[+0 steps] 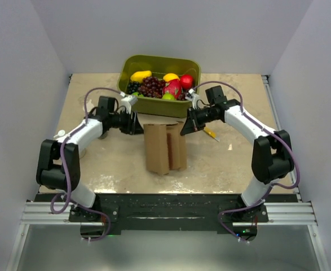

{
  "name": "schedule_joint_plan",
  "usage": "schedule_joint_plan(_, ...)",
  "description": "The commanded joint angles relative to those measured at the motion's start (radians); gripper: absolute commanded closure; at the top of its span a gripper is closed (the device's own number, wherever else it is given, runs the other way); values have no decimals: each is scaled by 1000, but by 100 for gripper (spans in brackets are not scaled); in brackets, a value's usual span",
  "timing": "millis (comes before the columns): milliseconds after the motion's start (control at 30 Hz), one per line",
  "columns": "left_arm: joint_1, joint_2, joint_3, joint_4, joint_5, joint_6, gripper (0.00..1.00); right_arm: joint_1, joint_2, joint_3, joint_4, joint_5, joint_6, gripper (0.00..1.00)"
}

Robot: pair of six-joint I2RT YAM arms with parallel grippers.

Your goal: Unpack the express box

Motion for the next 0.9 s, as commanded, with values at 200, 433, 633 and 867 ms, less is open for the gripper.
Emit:
schedule_joint_plan(200, 27, -174, 254, -231, -165, 86, 35, -8, -57, 181, -152, 482, 180, 100)
schedule_joint_plan(433, -177, -138, 436, -68, 33, 69, 13, -5, -110, 179, -146, 616, 203, 100)
schedule_joint_plan(633, -336, -12, 492, 59, 214, 23, 20, -7, -92, 175, -134, 587, 226, 100)
schedule_joint_plan(867, -436, 134, 466, 78, 116, 132, 27, -11, -89, 192, -134, 571, 237, 100)
